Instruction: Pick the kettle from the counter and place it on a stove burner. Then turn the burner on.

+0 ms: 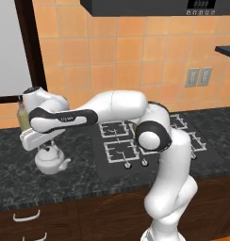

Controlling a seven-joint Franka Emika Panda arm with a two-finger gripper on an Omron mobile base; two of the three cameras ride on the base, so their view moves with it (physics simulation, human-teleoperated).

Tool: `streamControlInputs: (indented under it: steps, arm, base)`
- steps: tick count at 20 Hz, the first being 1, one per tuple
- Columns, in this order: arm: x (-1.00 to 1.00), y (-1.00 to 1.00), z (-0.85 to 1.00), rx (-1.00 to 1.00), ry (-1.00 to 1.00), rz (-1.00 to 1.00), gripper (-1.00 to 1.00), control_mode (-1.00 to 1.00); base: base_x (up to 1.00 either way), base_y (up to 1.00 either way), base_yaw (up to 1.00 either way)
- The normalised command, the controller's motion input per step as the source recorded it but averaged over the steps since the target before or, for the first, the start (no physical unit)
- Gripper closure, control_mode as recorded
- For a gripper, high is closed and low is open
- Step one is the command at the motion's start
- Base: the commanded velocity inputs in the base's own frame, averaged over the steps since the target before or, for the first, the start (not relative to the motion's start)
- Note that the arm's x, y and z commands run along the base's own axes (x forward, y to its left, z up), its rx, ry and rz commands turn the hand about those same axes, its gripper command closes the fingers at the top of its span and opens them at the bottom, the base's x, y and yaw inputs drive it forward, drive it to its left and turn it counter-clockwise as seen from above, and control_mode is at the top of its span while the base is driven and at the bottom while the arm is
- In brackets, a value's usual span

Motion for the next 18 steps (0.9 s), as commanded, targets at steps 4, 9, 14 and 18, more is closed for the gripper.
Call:
streamControlInputs:
  steps: [4, 9, 14, 18]
  arm:
    - [-0.31, -0.66, 0.52, 0.0, 0.0, -0.13, 1.0, -1.0]
    - [-0.35, -0.94, 0.15, 0.01, 0.0, -0.17, 1.0, -1.0]
    - [-0.06, -0.95, 0.0, 0.05, -0.07, -0.18, 1.0, -1.0]
    - [0.08, -0.64, 0.1, 0.01, 0.0, -0.19, 1.0, -1.0]
  base:
    - [0.0, 0.0, 0.0]
    - [0.0, 0.0, 0.0]
    - [0.0, 0.0, 0.0]
    - [0.0, 0.0, 0.0]
